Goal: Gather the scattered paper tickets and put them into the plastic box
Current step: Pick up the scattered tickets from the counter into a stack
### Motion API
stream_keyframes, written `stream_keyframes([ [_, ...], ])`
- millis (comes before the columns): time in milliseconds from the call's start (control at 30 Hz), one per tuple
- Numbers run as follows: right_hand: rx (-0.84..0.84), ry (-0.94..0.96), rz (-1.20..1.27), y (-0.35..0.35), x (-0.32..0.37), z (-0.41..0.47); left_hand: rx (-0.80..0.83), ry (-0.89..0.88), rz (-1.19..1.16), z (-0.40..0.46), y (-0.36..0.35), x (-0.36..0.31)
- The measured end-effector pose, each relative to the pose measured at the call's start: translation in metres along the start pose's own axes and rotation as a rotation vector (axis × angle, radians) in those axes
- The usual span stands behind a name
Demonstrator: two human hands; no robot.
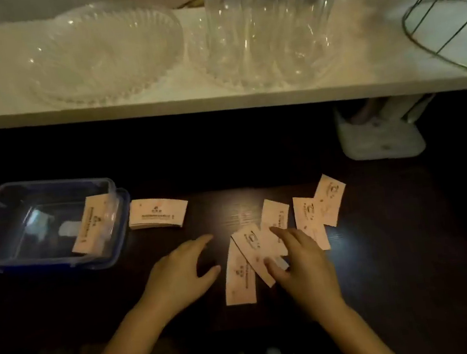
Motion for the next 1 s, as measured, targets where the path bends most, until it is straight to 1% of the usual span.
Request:
stream_keyframes([
  [100, 0.012, -0.107, 0.053, 0.001, -0.039, -0.001, -0.012, 0.121, -0.019, 0.004, -0.021, -0.001],
  [133, 0.042, -0.138, 0.052, -0.002, -0.051, -0.003, -0.004, 0.166, -0.03, 0.003, -0.028, 0.0],
  [233, 0.082, -0.144, 0.035, -0.013, -0.064, -0.006, -0.006, 0.254, -0.041, 0.005, -0.046, 0.007],
  [333, 0.067, -0.129, -0.016, -0.023, -0.066, -0.007, -0.009, 0.371, -0.004, 0.004, -0.06, 0.016],
  [367, 0.059, -0.119, -0.034, -0.028, -0.063, -0.007, -0.004, 0.383, 0.033, 0.002, -0.066, 0.016],
  [433, 0.06, -0.111, -0.076, -0.039, -0.055, -0.011, -0.007, 0.342, 0.131, 0.0, -0.074, 0.013],
  [533, 0.083, -0.097, -0.157, -0.057, -0.04, -0.018, -0.043, 0.214, 0.254, -0.002, -0.081, 0.009],
  [600, 0.105, -0.056, -0.221, -0.064, -0.032, -0.024, -0.041, 0.153, 0.262, -0.004, -0.085, 0.011],
  [733, 0.074, 0.01, -0.27, -0.062, -0.03, -0.028, -0.105, 0.125, 0.102, -0.004, -0.08, 0.021],
  [800, 0.049, 0.054, -0.273, -0.058, -0.031, -0.027, -0.159, 0.193, 0.086, -0.004, -0.073, 0.029],
  [867, 0.032, 0.064, -0.258, -0.054, -0.033, -0.024, -0.163, 0.267, 0.126, -0.008, -0.07, 0.033],
  [933, 0.015, 0.062, -0.247, -0.051, -0.035, -0.022, -0.102, 0.217, 0.236, -0.013, -0.076, 0.027],
  [1000, 0.004, 0.068, -0.247, -0.05, -0.035, -0.02, -0.093, 0.174, 0.265, -0.015, -0.081, 0.023],
])
Point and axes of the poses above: each hand's wrist, its own z-axis towards the middle knuckle, its own y-axis out of the back of the hand, x = y × z, the point moved 8 cm from there along z, towards the middle knuckle, and after that the axes turned 13 degrees about -x, right-handed, at the moved point
